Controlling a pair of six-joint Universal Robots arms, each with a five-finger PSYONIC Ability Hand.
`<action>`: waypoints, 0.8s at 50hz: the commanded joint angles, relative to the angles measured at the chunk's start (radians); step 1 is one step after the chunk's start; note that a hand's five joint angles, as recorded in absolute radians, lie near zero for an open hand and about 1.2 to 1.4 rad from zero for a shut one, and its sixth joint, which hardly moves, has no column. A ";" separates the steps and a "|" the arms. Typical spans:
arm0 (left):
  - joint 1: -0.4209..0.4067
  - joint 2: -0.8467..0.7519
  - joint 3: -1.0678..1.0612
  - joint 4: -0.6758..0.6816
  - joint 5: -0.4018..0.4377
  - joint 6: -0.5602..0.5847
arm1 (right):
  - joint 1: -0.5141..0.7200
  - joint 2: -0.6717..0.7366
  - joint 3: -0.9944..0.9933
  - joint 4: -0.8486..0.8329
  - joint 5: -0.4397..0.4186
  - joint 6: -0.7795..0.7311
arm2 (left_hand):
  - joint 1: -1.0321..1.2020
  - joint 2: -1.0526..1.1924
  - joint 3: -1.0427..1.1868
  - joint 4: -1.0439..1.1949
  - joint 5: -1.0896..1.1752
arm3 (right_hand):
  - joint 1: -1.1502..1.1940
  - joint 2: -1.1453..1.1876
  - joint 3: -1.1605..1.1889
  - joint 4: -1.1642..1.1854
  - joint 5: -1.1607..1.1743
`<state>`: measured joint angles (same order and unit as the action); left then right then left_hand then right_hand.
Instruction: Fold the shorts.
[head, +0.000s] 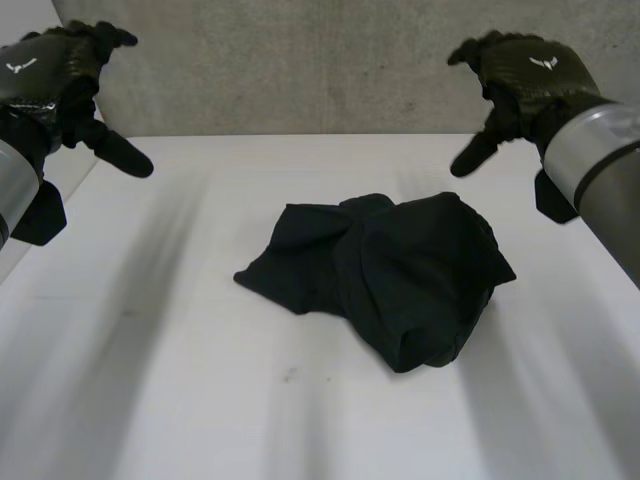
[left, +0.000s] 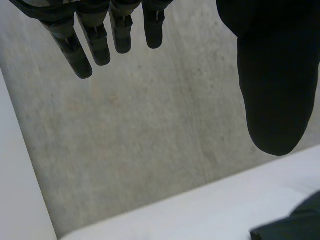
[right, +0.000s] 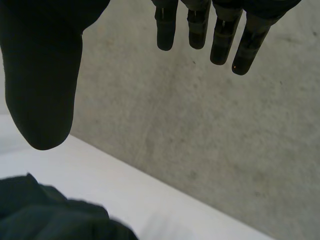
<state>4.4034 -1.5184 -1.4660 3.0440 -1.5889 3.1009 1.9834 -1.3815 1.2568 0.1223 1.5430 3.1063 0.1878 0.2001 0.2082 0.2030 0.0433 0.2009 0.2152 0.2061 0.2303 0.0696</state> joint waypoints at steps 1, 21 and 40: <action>-0.013 -0.034 0.064 -0.137 -0.005 -0.010 | 0.000 -0.022 0.059 0.003 0.046 -0.012 | -0.013 -0.026 -0.034 -0.028 -0.043 | -0.026 -0.041 -0.032 -0.056 -0.070; -0.019 -0.020 0.042 -0.136 -0.002 -0.011 | -0.006 -0.044 0.069 -0.030 0.049 -0.017 | -0.013 -0.026 -0.034 -0.028 -0.043 | -0.026 -0.041 -0.032 -0.056 -0.070; -0.357 -0.428 0.242 0.154 0.010 0.021 | -0.228 0.142 0.084 -0.029 -0.125 -0.238 | -0.013 -0.026 -0.034 -0.028 -0.043 | -0.026 -0.041 -0.032 -0.056 -0.070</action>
<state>4.1499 -1.7620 -1.3660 3.1436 -1.5820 3.1067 1.7926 -1.3566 1.3461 0.0915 1.5468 2.8347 0.1878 0.2001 0.2082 0.2030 0.0434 0.2009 0.2152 0.2061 0.2303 0.0695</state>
